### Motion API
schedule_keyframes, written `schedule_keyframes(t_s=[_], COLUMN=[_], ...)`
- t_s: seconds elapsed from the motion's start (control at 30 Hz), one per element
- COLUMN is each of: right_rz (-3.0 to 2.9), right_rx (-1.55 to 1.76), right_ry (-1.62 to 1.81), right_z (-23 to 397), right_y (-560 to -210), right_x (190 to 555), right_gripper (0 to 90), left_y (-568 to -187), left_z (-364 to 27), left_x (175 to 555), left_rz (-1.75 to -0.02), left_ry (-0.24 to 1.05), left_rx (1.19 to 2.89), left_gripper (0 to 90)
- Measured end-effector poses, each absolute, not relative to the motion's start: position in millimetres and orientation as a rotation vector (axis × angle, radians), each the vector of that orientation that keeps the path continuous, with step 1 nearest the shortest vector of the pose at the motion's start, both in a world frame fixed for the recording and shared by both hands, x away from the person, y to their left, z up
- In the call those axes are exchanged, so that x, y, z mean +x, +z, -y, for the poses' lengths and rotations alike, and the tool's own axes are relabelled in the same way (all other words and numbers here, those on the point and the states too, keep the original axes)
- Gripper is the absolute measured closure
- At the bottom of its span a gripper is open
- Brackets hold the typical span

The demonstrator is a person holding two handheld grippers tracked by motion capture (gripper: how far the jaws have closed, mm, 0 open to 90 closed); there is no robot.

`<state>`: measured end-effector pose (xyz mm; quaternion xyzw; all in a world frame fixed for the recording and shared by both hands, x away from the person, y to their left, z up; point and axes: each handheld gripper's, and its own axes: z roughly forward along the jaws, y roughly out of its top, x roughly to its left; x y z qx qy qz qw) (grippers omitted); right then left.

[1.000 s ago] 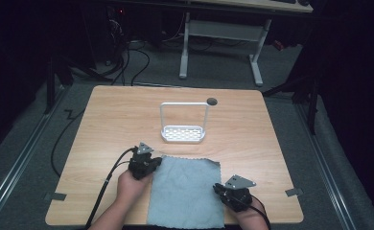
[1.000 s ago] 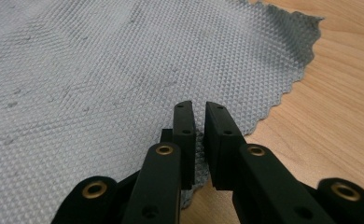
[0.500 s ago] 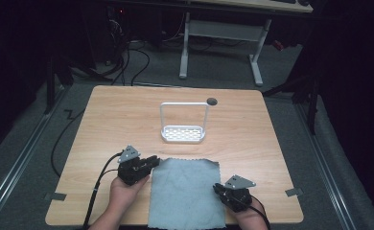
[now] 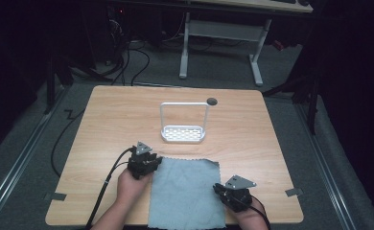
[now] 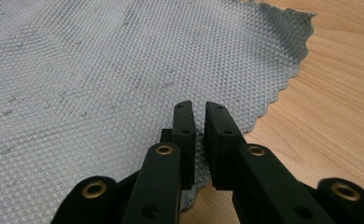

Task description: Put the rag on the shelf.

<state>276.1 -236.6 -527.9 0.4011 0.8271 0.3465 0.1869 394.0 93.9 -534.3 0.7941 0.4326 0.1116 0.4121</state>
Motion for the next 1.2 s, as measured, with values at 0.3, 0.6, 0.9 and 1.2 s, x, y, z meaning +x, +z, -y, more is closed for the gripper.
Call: schedule_keyframes(t_s=[0.3,0.6,0.9,1.2], right_rz=[-2.201,-2.220,-2.216,-2.177], right_rx=[1.257,1.369,1.292,1.227], right_ry=[1.037,0.995,1.037,1.105], right_z=[242.5,235.9,232.4,229.6], right_y=[-509.9,-527.6,-524.0,-510.7], right_x=[307.2,363.6,352.7,338.6], right_gripper=[60.4,60.8,89.5,89.7], left_y=[-536.2,-536.6,-534.2,-519.6], left_z=[-96.2,-97.3,-102.0,-108.6], left_x=[390.9,392.4,390.7,376.3], left_rz=[-1.076,-1.082,-1.078,-1.011], left_ry=[0.231,0.215,0.194,0.220], left_rx=[1.990,1.978,1.941,1.893], left_gripper=[88.8,88.8,89.4,89.4])
